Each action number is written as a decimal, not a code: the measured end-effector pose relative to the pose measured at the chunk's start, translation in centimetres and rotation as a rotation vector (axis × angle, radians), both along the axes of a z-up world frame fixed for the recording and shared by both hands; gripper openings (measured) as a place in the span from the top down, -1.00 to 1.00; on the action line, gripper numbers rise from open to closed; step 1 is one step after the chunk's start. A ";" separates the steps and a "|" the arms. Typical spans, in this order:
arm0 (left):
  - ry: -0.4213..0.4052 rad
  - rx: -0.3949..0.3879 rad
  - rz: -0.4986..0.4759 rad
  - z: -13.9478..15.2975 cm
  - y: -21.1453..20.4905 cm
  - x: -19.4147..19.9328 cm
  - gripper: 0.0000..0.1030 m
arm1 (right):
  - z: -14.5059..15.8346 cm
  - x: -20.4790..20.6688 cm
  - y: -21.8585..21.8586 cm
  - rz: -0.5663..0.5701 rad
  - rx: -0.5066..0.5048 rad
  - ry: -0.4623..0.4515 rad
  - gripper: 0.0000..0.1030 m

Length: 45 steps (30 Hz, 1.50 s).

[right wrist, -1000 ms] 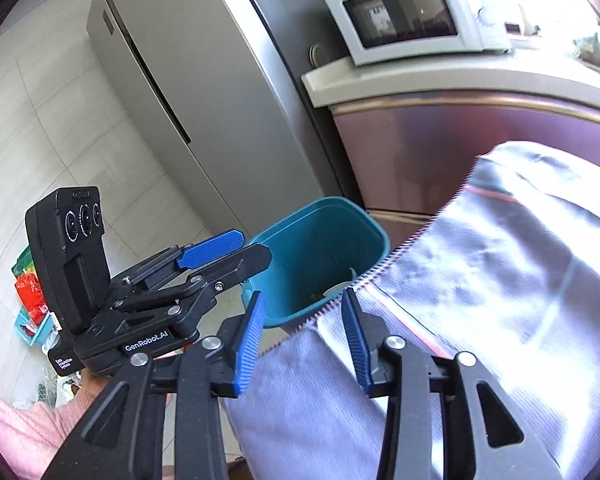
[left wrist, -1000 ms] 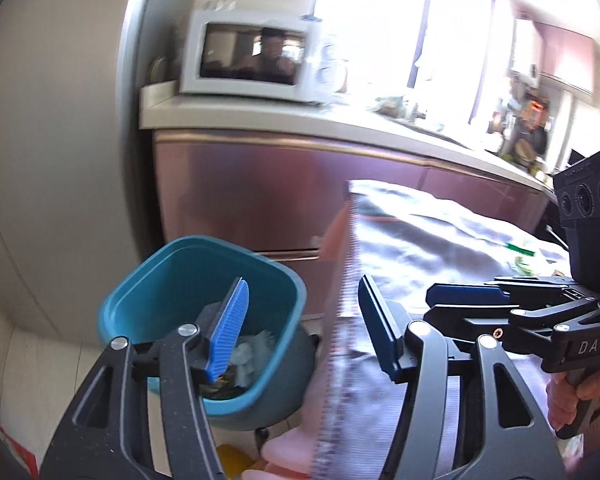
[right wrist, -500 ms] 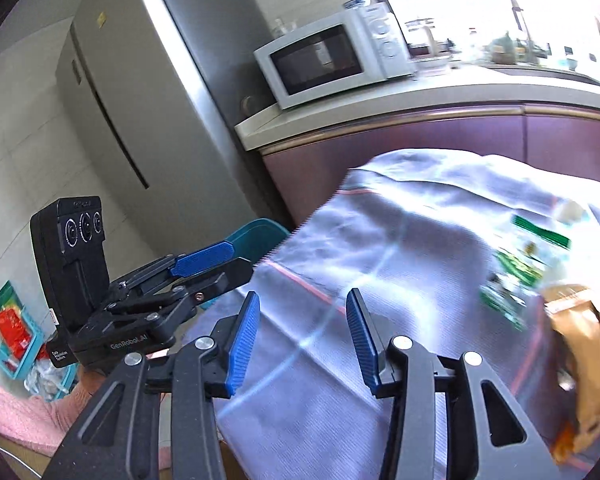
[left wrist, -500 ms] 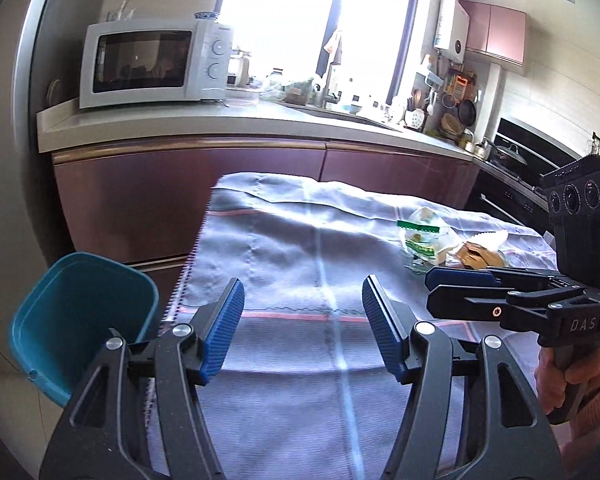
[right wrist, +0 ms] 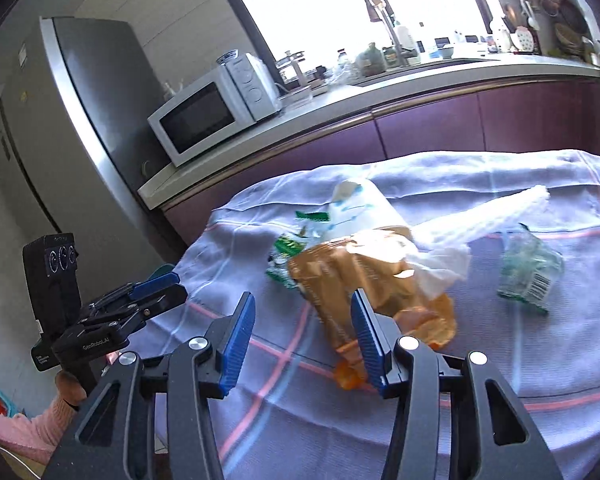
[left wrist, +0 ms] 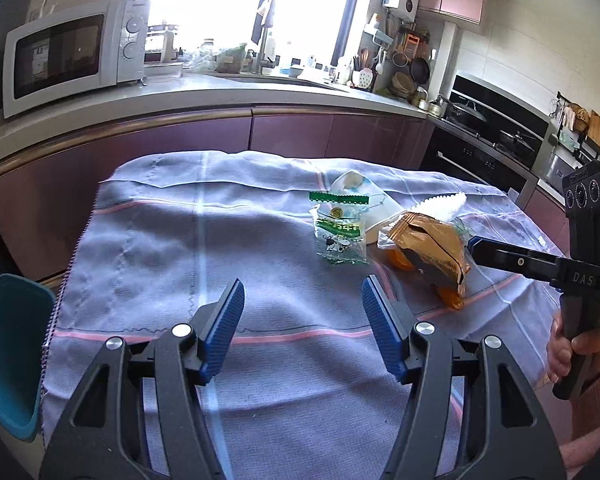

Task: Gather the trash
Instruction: 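Move both open tools back over the table, then grasp the green-labelled candy packet with the left tool while the right tool grasps a gold wrapper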

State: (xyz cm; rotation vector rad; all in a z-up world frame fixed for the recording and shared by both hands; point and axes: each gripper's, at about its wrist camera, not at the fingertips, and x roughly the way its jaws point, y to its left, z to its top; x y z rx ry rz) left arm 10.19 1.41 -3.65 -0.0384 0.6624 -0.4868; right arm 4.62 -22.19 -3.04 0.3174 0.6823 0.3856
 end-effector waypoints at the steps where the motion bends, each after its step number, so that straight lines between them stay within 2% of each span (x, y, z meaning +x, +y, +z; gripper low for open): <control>1: 0.008 0.000 -0.007 -0.1 -0.5 0.4 -0.18 | -0.2 0.2 -0.8 -0.017 0.002 0.001 0.07; 9: 0.058 0.013 -0.028 -0.8 -3.6 3.3 -0.18 | -1.7 1.1 -4.2 -0.071 0.009 0.023 -0.03; 12: 0.069 0.020 -0.029 -0.9 -4.3 4.1 -0.18 | -2.1 1.8 -4.4 -0.062 0.012 0.030 -0.10; 19: 0.097 0.037 -0.034 -1.3 -5.6 6.5 -0.18 | -2.4 2.5 -3.9 -0.026 0.029 0.037 -0.10; 25: 0.168 0.032 -0.073 -2.5 -6.7 8.8 -0.17 | -2.3 2.6 -3.6 -0.009 0.024 0.035 -0.10; 30: 0.225 0.016 -0.096 -3.5 -7.2 10.1 0.00 | -2.3 2.5 -3.6 -0.003 0.022 0.038 -0.09; 34: 0.265 -0.012 -0.109 -4.1 -7.3 10.5 0.30 | -2.3 2.3 -3.5 -0.001 0.016 0.040 -0.07; 35: 0.264 -0.007 -0.108 -4.2 -7.4 10.5 0.41 | -2.3 2.3 -3.5 -0.001 0.014 0.040 -0.04; 37: 0.258 0.001 -0.104 -4.2 -7.6 10.3 0.45 | -2.3 2.3 -3.3 0.005 0.013 0.041 0.05; 41: 0.256 -0.017 -0.099 -3.9 -7.3 9.9 0.68 | -2.5 2.2 -3.0 0.019 0.004 0.050 0.22; 42: 0.254 -0.022 -0.097 -3.8 -7.1 9.7 0.70 | -2.6 2.3 -3.0 0.023 0.007 0.052 0.30; 45: 0.244 -0.035 -0.092 -3.5 -6.4 9.0 0.73 | -2.5 2.0 -2.6 0.036 0.010 0.052 0.36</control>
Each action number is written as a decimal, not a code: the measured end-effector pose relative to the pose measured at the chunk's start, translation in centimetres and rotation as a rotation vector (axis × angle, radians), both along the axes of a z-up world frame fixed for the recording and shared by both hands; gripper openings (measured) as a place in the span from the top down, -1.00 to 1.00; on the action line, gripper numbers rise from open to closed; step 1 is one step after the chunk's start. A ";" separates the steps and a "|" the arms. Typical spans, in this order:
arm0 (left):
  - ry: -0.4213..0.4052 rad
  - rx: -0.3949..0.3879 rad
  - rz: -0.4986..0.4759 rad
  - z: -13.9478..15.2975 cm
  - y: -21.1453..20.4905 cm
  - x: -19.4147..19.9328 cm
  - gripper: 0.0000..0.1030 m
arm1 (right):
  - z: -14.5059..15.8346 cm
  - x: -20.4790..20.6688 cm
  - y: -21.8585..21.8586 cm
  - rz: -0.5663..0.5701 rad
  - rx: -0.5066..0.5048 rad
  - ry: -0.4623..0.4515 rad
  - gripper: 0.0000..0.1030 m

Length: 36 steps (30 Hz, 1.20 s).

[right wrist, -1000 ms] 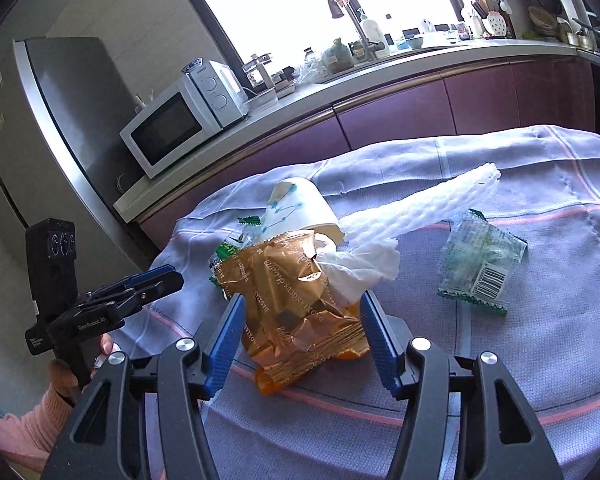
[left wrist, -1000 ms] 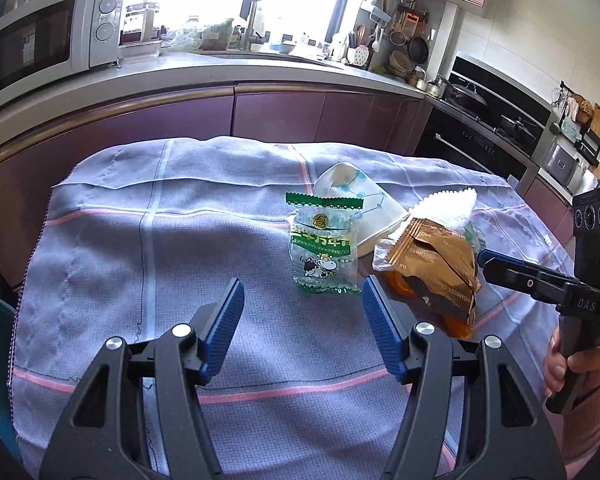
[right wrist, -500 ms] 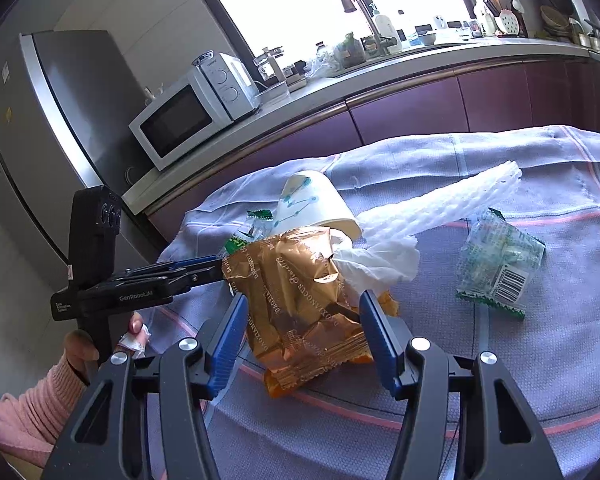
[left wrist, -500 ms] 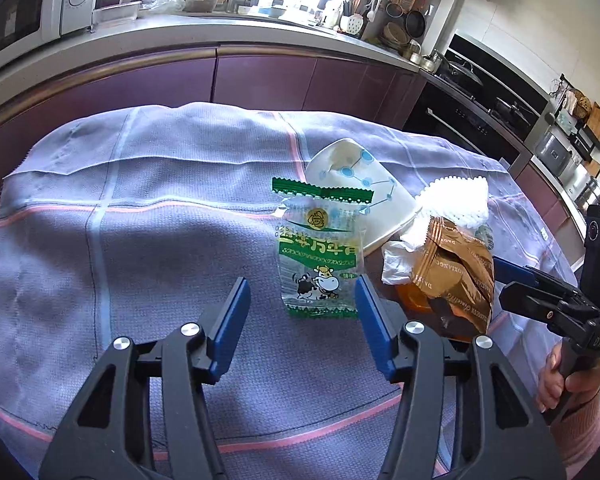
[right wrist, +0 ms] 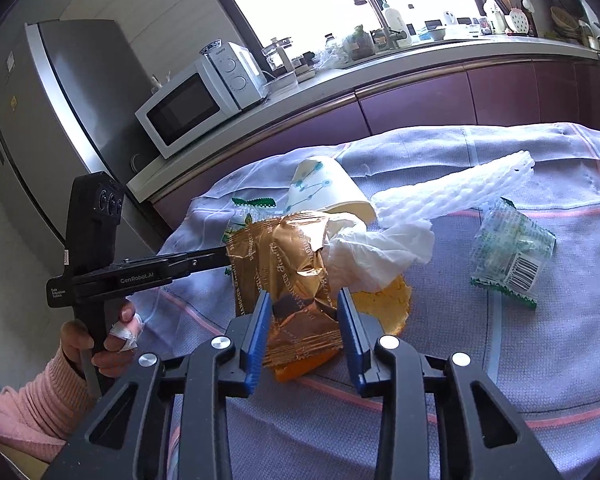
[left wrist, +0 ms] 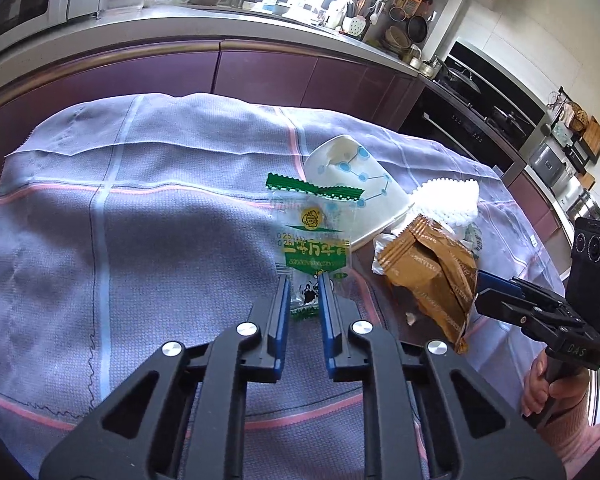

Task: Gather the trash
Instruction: 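Grasp the green-labelled candy packet with the left tool while the right tool grasps a gold wrapper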

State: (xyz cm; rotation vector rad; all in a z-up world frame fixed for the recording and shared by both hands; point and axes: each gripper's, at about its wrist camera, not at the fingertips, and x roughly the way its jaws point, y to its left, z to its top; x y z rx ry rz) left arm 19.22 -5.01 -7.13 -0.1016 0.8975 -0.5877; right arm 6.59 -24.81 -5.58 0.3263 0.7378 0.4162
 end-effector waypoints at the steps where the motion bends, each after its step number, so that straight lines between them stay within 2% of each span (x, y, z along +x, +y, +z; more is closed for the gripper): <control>1: -0.003 -0.002 0.001 0.1 0.1 -0.2 0.75 | 0.0 -0.1 0.0 0.003 0.003 -0.001 0.36; 4: -0.022 0.007 0.005 0.4 0.5 -0.9 0.75 | 0.1 0.0 0.1 -0.004 0.009 -0.001 0.31; 7: -0.026 0.008 0.002 0.5 0.7 -1.2 0.76 | -0.1 0.3 0.1 -0.003 0.016 0.004 0.13; 11: -0.027 0.004 0.004 0.5 1.2 -1.6 0.78 | -0.2 0.6 0.4 0.010 0.021 0.013 0.12; 13: -0.027 -0.002 0.008 0.5 1.6 -1.8 0.80 | -0.3 0.7 0.7 0.021 0.021 0.019 0.18; 15: -0.028 -0.009 0.012 0.5 1.9 -2.2 0.82 | -0.5 0.7 0.8 0.028 0.024 0.022 0.44; 18: -0.035 -0.013 0.019 0.5 2.4 -2.7 0.82 | -0.5 0.6 1.1 0.038 0.031 0.024 0.72; 22: -0.048 -0.018 0.024 0.8 2.9 -3.4 0.83 | -0.4 0.4 1.5 0.051 0.035 0.020 0.77; 23: -0.048 -0.022 0.026 0.9 3.1 -3.5 0.83 | -0.3 0.4 1.7 0.053 0.030 0.020 0.77; 25: -0.050 -0.026 0.027 1.0 3.3 -3.7 0.83 | -0.3 0.6 1.9 0.041 0.018 0.022 0.62; 26: -0.050 -0.027 0.028 1.0 3.4 -3.7 0.83 | -0.3 0.6 2.0 0.040 0.016 0.019 0.40; 27: -0.051 -0.026 0.030 1.0 3.5 -3.8 0.83 | -0.2 0.7 2.1 0.035 0.008 0.018 0.26; 29: -0.051 -0.030 0.028 0.9 3.7 -3.8 0.83 | -0.2 0.9 2.4 0.035 0.004 0.019 0.18; 32: -0.049 -0.033 0.032 0.8 3.9 -3.7 0.83 | -0.3 1.3 2.7 0.044 -0.002 0.021 0.18; 34: -0.050 -0.034 0.034 0.7 4.1 -3.6 0.83 | -0.3 1.6 3.1 0.054 -0.006 0.025 0.20; 35: -0.051 -0.035 0.034 0.7 4.2 -3.7 0.84 | -0.4 1.7 3.3 0.057 -0.011 0.027 0.31; 36: -0.052 -0.036 0.034 0.7 4.2 -3.7 0.85 | -0.5 1.8 3.5 0.063 -0.012 0.032 0.53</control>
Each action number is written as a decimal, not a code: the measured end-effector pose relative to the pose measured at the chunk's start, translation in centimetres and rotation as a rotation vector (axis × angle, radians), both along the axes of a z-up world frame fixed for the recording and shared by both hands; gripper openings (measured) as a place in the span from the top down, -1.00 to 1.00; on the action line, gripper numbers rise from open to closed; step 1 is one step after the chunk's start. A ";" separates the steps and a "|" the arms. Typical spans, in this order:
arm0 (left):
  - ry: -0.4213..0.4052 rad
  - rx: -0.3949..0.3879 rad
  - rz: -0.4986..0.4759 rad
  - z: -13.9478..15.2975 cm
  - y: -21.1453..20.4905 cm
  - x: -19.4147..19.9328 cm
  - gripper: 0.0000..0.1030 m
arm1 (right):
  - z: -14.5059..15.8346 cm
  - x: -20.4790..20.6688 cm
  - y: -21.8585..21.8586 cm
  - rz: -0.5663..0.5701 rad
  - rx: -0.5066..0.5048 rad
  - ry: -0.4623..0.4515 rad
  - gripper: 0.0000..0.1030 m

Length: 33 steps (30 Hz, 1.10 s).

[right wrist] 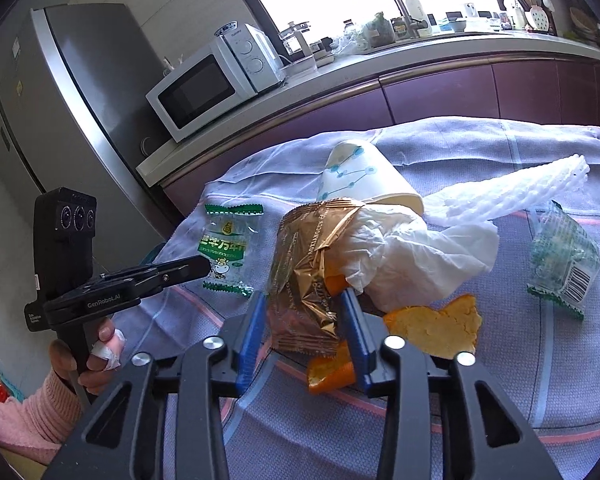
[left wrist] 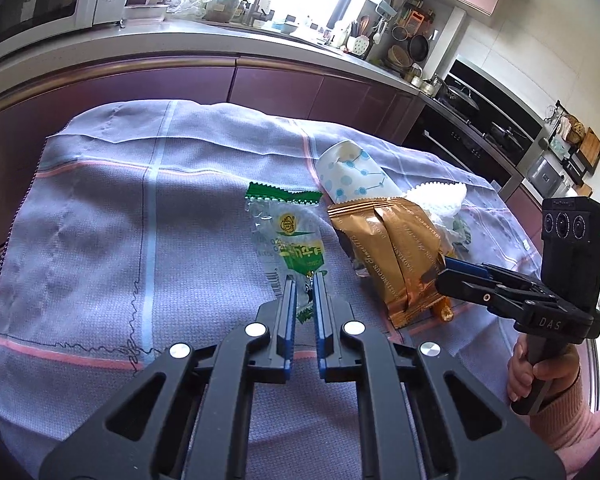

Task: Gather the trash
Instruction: 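Grasp the green-labelled candy packet with the left tool while the right tool grasps a gold wrapper, then carry candy packet and gold wrapper toward the teal bin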

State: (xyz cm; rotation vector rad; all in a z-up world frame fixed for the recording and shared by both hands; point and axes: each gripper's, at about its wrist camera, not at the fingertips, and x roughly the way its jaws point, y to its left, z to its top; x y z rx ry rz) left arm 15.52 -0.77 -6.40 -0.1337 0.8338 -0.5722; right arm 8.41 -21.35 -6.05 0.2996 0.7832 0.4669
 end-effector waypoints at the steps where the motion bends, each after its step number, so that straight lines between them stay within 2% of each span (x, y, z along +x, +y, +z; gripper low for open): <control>1: -0.001 -0.001 0.000 0.0 0.1 0.0 0.86 | -0.1 0.1 0.1 0.001 -0.002 0.006 0.60; 15: -0.038 0.002 0.024 0.7 2.0 -1.7 0.96 | 1.5 -1.5 0.7 0.025 0.002 -0.061 0.66; 33: -0.106 -0.005 0.117 3.0 9.0 -5.8 0.97 | 2.8 -1.7 4.7 0.127 0.018 -0.101 0.66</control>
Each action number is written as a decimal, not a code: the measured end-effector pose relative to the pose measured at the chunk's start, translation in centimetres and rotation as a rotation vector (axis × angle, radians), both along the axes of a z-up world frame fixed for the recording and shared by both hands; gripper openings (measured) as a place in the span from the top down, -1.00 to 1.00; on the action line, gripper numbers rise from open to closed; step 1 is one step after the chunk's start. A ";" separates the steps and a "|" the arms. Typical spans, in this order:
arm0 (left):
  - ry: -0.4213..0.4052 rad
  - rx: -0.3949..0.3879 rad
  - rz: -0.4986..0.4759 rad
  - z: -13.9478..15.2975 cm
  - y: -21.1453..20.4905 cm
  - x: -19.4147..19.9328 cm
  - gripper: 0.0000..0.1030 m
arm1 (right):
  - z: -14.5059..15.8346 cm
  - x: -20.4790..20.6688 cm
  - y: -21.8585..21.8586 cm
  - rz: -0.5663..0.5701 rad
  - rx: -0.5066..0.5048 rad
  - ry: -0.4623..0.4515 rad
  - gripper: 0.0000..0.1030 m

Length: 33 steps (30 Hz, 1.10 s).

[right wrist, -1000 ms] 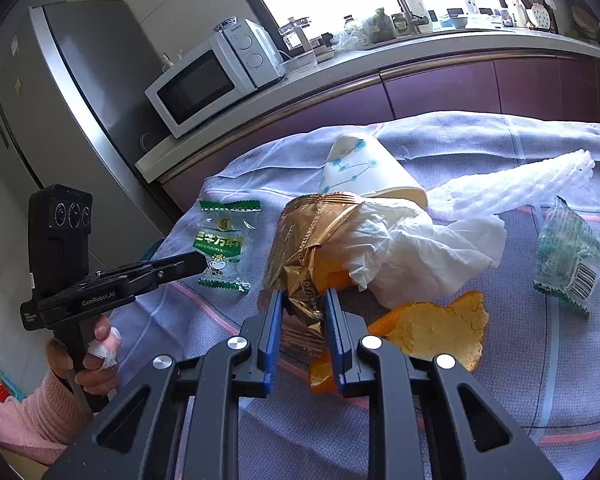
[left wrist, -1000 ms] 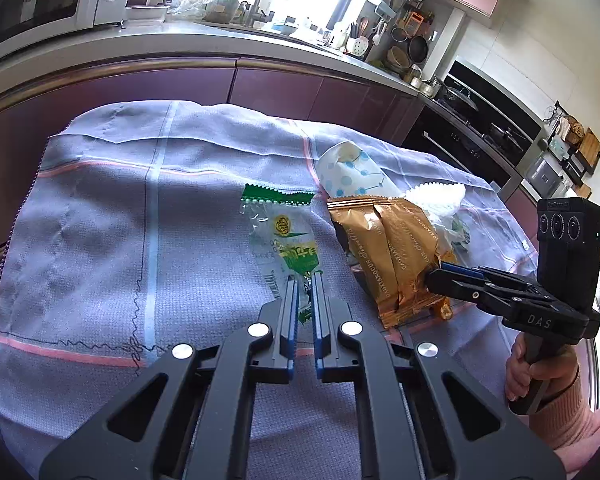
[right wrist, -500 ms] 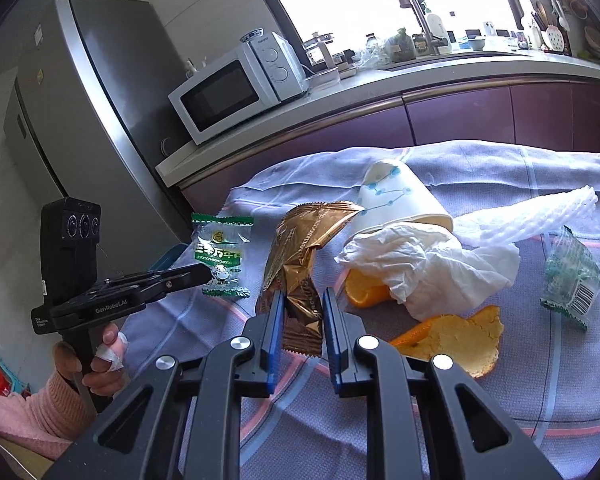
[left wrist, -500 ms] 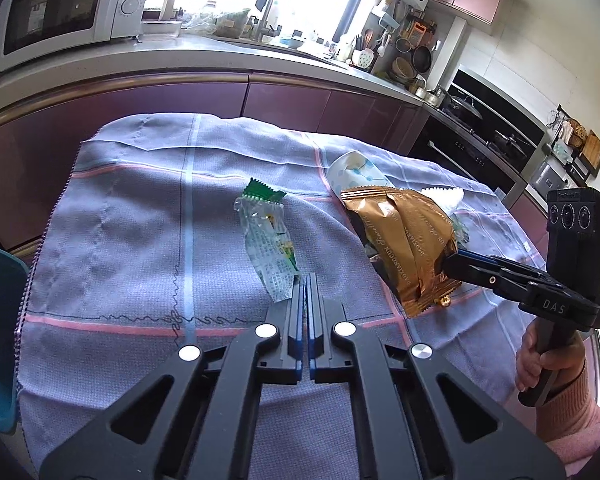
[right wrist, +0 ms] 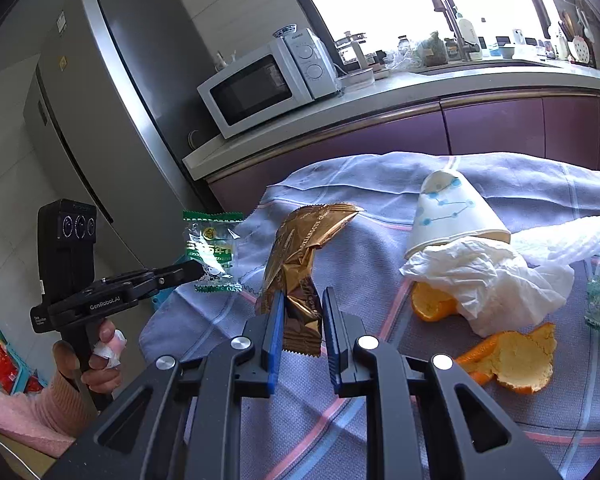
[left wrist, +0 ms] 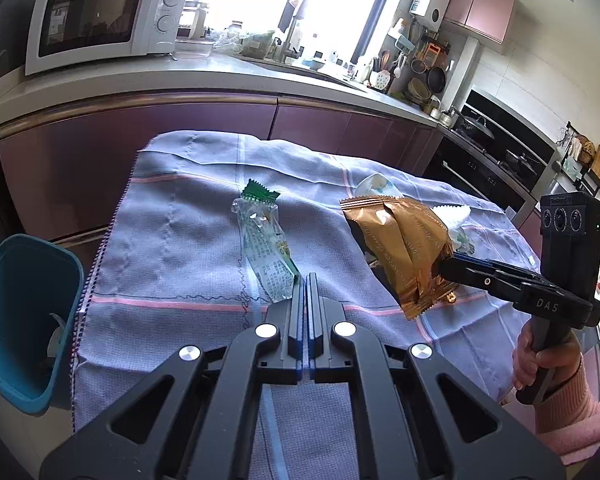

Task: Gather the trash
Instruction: 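Carry candy packet and gold wrapper toward the teal bin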

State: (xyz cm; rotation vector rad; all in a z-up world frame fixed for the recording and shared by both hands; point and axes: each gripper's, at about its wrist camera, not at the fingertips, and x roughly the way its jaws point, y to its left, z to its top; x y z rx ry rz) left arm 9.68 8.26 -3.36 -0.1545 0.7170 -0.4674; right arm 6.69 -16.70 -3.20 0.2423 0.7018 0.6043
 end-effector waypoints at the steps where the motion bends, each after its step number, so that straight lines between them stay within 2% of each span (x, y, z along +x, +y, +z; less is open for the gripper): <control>1: -0.004 0.000 0.005 0.2 0.2 -0.3 0.97 | 0.1 0.0 0.3 0.008 0.001 -0.002 0.66; 20: -0.065 0.026 0.177 3.4 8.6 -4.7 0.97 | 2.0 1.7 8.7 0.197 0.004 -0.040 0.67; 33: -0.067 0.032 0.300 3.7 14.5 -5.7 0.97 | 2.7 4.2 15.8 0.329 -0.022 -0.035 0.72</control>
